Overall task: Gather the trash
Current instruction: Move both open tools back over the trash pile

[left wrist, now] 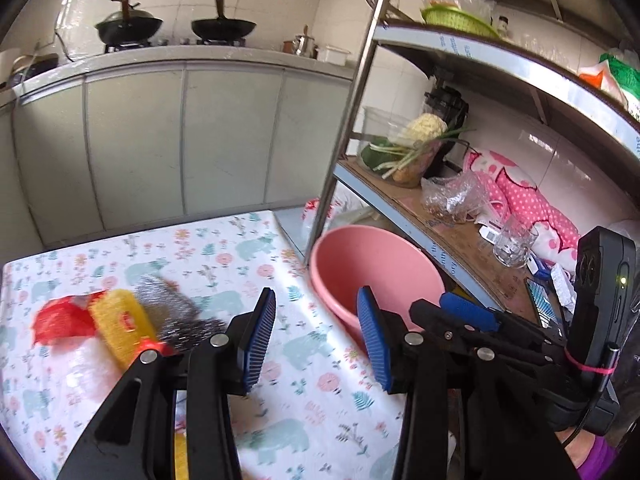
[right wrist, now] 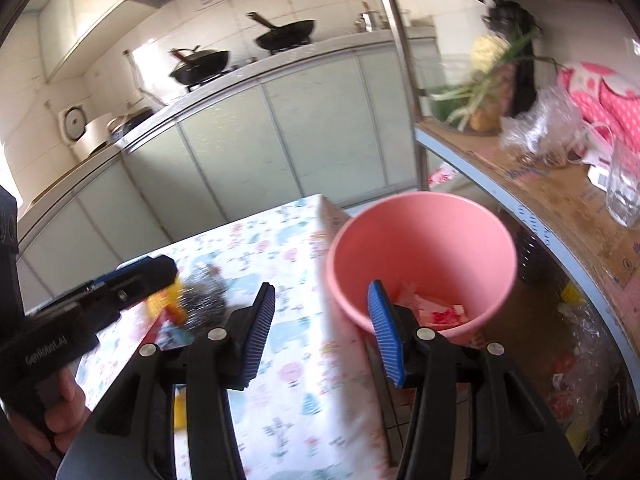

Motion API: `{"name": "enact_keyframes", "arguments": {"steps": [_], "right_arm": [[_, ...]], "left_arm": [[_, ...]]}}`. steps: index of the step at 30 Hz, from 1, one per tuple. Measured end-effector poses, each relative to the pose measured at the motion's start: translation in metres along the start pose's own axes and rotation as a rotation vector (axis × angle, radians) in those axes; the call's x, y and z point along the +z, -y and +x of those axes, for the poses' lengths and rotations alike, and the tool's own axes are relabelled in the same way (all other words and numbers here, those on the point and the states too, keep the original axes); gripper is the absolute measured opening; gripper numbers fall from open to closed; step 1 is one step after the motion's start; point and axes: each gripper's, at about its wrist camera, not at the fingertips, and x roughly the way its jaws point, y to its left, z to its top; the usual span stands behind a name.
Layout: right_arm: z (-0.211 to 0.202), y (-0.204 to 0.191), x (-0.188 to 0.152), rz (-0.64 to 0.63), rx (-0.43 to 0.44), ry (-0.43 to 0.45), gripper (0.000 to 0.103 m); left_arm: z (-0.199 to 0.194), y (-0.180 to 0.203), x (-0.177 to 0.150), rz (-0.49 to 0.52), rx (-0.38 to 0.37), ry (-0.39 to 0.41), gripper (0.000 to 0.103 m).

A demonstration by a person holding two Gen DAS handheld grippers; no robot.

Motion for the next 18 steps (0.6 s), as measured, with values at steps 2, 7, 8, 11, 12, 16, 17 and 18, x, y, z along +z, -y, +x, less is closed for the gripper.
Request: {"name": "enact_keyframes", "arguments": {"steps": [2, 7, 8, 11, 12, 16, 17, 18], "right_arm": [[-0.006, -0.01, -0.003, -0.009, 0.015, 0.002, 0.05], [-0.015, -0.03, -0.005, -0.025, 0.057, 0.007, 0.05], [-0.014, -0.032, -0.005, -0.028, 0.068, 0.008, 0.05], [-0.012, -0.039, -0.004, -0.035, 0.102, 0.006, 0.05], [-0.012, -0.042, -0.004, -0.037, 0.117, 0.004, 0.05], [-0.01, -0.051, -0.008, -0.047, 0.166, -0.006, 0.05], [-0.01, -0.053, -0.009, -0.05, 0.174, -0.007, 0.05], [-0.01, -0.055, -0.011, -0.052, 0.182, -0.009, 0.05]], "left_arm": [[-0.018, -0.012, -0.004, -0.014, 0.025, 0.014, 0.042], [-0.06, -0.04, -0.012, -0.035, 0.122, 0.063, 0.042], [-0.067, -0.045, -0.013, -0.043, 0.143, 0.071, 0.042], [-0.084, -0.06, -0.02, -0.062, 0.209, 0.088, 0.042], [-0.089, -0.065, -0.021, -0.072, 0.228, 0.094, 0.042], [-0.109, -0.085, -0.026, -0.115, 0.295, 0.107, 0.042], [-0.114, -0.09, -0.027, -0.124, 0.308, 0.113, 0.042], [-0.119, -0.095, -0.029, -0.132, 0.323, 0.118, 0.042]]}}
